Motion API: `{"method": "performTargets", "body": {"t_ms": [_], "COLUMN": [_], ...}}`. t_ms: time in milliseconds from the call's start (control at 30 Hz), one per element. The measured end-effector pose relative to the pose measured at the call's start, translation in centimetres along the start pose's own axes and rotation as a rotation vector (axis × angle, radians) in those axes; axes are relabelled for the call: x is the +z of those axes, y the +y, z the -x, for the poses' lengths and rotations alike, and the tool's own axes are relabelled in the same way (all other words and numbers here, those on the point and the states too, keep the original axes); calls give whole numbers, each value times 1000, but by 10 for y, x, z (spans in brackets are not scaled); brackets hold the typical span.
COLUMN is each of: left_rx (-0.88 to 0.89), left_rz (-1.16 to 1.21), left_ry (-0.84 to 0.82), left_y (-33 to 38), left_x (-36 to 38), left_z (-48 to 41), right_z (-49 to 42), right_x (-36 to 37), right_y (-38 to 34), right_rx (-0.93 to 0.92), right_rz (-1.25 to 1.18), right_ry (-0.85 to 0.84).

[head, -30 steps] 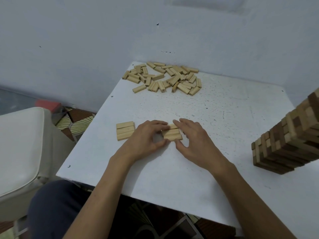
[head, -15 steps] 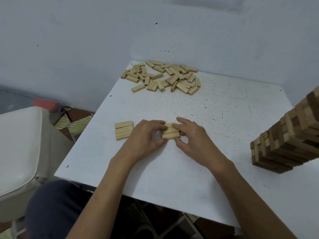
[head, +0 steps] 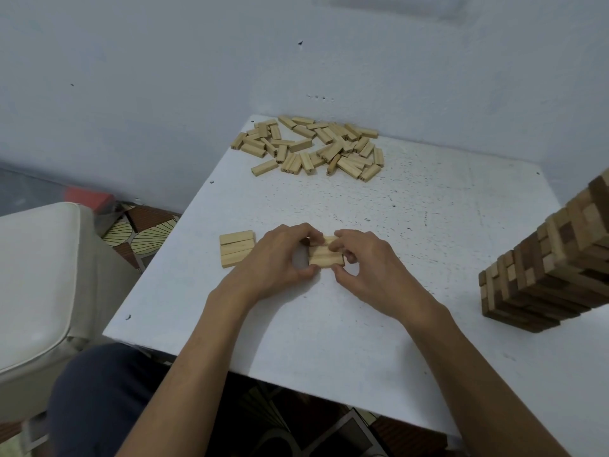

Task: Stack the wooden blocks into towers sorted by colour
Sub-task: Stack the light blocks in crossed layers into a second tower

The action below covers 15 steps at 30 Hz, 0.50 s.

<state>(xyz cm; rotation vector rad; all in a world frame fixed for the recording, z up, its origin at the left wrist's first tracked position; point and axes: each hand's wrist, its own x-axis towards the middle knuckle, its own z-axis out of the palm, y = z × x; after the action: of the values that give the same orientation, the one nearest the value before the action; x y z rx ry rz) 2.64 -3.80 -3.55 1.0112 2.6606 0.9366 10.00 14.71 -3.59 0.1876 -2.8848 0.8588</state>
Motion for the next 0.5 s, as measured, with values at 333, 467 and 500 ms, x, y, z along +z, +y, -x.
{"method": "performTargets", "body": {"t_ms": [333, 467, 500], "left_rx": [4, 46, 47], "left_rz": [-47, -8, 7], "left_ry": [211, 132, 91], "left_y": [1, 1, 1], "left_x": [14, 7, 4], "left_z": [13, 19, 20], "right_z": [24, 27, 26], "right_x": [15, 8, 5], "right_y": [-7, -10, -7], "right_rx": [128, 94, 82], "right_rz": [144, 116, 111], "right_ry": [151, 144, 130]}}
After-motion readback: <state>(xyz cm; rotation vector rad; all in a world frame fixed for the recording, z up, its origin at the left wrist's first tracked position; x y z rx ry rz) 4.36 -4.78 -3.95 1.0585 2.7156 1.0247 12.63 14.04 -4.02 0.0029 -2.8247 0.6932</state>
